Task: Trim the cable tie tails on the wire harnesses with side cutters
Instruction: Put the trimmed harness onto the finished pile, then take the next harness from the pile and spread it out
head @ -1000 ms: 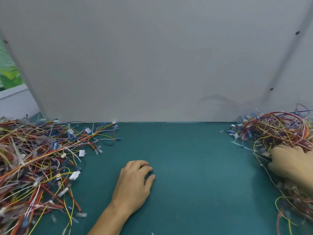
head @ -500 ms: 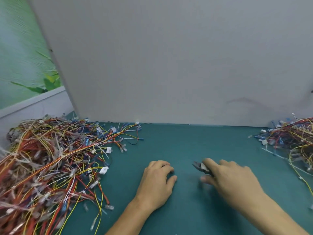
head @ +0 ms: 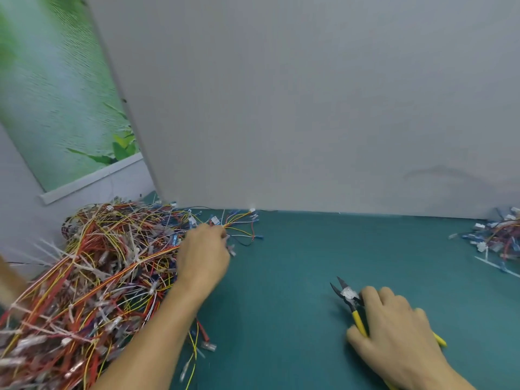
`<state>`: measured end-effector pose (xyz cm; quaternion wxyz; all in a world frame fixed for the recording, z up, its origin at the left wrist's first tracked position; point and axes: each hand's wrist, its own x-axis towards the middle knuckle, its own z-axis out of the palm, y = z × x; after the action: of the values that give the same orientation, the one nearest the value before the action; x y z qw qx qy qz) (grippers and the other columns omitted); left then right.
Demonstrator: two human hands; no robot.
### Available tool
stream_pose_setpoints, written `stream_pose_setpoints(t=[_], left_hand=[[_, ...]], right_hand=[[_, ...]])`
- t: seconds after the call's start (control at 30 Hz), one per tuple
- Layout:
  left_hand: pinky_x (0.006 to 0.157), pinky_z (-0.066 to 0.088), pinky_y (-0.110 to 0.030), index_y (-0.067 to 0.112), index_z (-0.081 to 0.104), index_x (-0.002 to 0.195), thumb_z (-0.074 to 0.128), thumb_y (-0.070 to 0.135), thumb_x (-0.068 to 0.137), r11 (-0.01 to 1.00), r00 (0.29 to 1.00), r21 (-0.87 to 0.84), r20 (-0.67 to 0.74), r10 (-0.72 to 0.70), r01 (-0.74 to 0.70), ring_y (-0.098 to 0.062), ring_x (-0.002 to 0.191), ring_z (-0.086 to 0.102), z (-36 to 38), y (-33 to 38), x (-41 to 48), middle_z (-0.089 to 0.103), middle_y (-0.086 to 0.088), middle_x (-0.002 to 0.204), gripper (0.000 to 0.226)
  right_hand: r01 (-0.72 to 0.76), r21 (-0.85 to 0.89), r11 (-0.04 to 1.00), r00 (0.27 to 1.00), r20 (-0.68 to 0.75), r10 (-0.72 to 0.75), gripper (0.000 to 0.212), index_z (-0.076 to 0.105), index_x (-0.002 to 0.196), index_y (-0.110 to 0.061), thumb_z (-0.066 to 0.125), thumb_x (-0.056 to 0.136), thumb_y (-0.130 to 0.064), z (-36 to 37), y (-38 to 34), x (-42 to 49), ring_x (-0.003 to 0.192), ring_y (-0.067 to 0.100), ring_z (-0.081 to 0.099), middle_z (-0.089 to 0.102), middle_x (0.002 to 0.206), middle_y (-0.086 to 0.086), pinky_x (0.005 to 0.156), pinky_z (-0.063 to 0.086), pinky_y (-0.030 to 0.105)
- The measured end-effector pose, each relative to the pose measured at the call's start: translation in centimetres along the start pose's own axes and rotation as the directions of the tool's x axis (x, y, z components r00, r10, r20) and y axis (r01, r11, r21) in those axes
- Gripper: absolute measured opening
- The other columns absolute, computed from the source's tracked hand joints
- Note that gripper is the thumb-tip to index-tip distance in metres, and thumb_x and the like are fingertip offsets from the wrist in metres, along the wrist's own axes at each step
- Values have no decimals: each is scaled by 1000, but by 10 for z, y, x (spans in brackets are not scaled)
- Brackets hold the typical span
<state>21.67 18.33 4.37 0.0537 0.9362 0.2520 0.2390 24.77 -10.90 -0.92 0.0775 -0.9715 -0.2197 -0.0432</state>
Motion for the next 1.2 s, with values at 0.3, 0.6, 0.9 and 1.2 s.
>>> stream_pose_setpoints(t=[0.3, 0.6, 0.9, 1.2], left_hand=[[65, 48, -37, 20, 64, 103, 48, 0, 83, 916, 974, 364, 83, -210, 167, -27, 91, 65, -20, -69, 17, 68, -4, 97, 33], [60, 47, -37, 6, 57, 96, 50, 2, 86, 932, 994, 346, 4, -112, 104, -30, 74, 57, -47, -53, 18, 57, -10, 81, 13], [78, 51, -36, 15, 71, 108, 56, 31, 95, 997, 990, 77, 135, -42, 31, -27, 83, 64, -86, -17, 29, 71, -10, 98, 25], [76, 46, -42, 9, 70, 95, 53, 22, 96, 990, 957, -82, -276, 86, -113, -37, 89, 59, -133, 30, 43, 69, -16, 95, 21]], right_hand=[[17, -14, 1000, 1000, -14, -17, 23, 31, 86, -31, 33, 78, -52, 2, 0, 1, 82, 15, 39, 34, 81, -11, 71, 32, 31], [15, -30, 999, 1000, -15, -16, 23, 31, 87, -32, 31, 78, -53, 5, 0, 3, 84, 16, 39, 35, 82, -10, 71, 31, 32], [2, -9, 1000, 1000, 4, -2, 23, 31, 86, -31, 32, 77, -53, 3, 0, 2, 83, 16, 38, 35, 80, -11, 70, 30, 33], [-46, 189, 981, 998, 53, 37, 11, 30, 83, -28, 38, 88, -34, -14, 2, 4, 84, 17, 41, 40, 85, -10, 75, 35, 34]])
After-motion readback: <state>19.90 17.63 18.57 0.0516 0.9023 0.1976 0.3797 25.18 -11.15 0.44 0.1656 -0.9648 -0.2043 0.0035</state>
